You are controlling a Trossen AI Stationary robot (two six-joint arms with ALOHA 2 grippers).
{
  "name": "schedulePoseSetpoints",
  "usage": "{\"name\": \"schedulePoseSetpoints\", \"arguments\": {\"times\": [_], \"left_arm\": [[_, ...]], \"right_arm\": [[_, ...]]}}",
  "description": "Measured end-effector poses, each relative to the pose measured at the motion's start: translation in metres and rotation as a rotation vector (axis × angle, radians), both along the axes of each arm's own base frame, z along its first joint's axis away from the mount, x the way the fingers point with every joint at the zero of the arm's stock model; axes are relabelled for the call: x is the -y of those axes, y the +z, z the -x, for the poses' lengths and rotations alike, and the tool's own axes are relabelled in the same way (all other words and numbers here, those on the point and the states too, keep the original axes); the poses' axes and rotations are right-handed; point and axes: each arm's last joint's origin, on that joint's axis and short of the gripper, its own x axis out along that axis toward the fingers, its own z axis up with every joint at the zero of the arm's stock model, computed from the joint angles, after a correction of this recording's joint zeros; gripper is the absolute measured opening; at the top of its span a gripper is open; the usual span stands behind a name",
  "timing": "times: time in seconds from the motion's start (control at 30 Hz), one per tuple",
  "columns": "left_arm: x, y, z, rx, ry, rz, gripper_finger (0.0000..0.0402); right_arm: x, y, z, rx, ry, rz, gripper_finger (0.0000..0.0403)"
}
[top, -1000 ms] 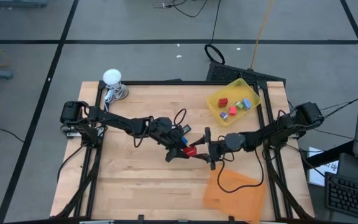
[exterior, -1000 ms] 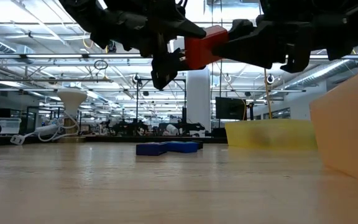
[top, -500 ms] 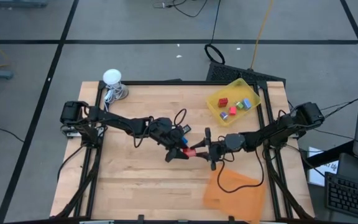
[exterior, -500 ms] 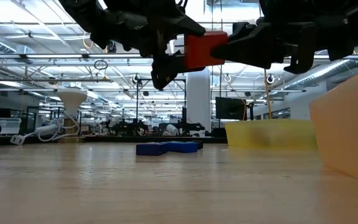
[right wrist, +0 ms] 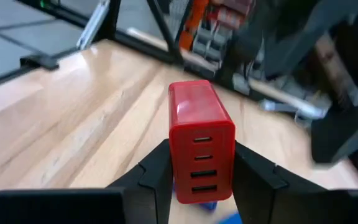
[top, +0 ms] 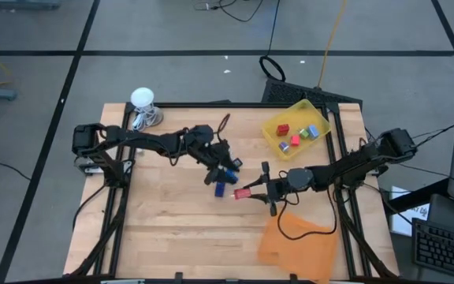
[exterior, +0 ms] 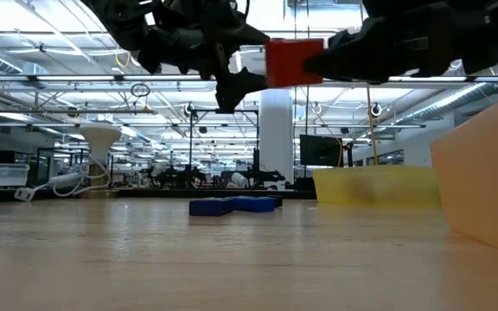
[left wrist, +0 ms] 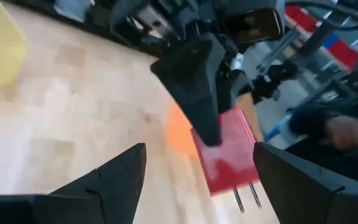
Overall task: Pick & Place Office items
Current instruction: Put the red charger adapter into the yellow bin
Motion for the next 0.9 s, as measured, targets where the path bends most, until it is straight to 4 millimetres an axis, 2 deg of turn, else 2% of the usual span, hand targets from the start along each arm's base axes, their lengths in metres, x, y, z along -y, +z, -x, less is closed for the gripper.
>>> {"name": "schedulePoseSetpoints", "arguments": {"times": [0.13,0.23,0.37,0.5,0.6,0.67,0.8,0.9], "left_arm": [[-0.004,0.014,0.013,0.102,-0.015,-0.130,0.0289],[-0.001,0.020,0.031,0.143,-0.036,-0.201,0.0283],[-0.004,0.011,0.066,0.138,0.096,-0.265,0.0278],[-0.004,-0.008,0.106,0.170,0.311,-0.285,0.0283],[-0.003,-0.014,0.129,0.285,0.442,-0.266,0.0289],[0.001,-0.017,0.142,0.359,0.471,-0.249,0.0293],[0.007,-0.017,0.159,0.492,0.485,-0.240,0.0298],[0.009,-0.019,0.165,0.502,0.482,-0.238,0.0295]], "right_arm": [[0.011,0.016,0.016,-0.074,-0.048,-0.080,0.0117],[0.020,0.028,0.031,-0.111,-0.088,-0.117,0.0117],[0.028,0.035,0.055,-0.106,-0.130,-0.152,0.0117],[0.036,0.028,0.079,-0.061,-0.257,-0.183,0.0117],[0.049,0.025,0.092,-0.019,-0.421,-0.234,0.0115],[0.057,0.024,0.098,-0.012,-0.510,-0.263,0.0115],[0.077,0.019,0.105,-0.035,-0.719,-0.295,0.0115],[0.092,0.015,0.108,-0.041,-0.846,-0.346,0.0115]]}}
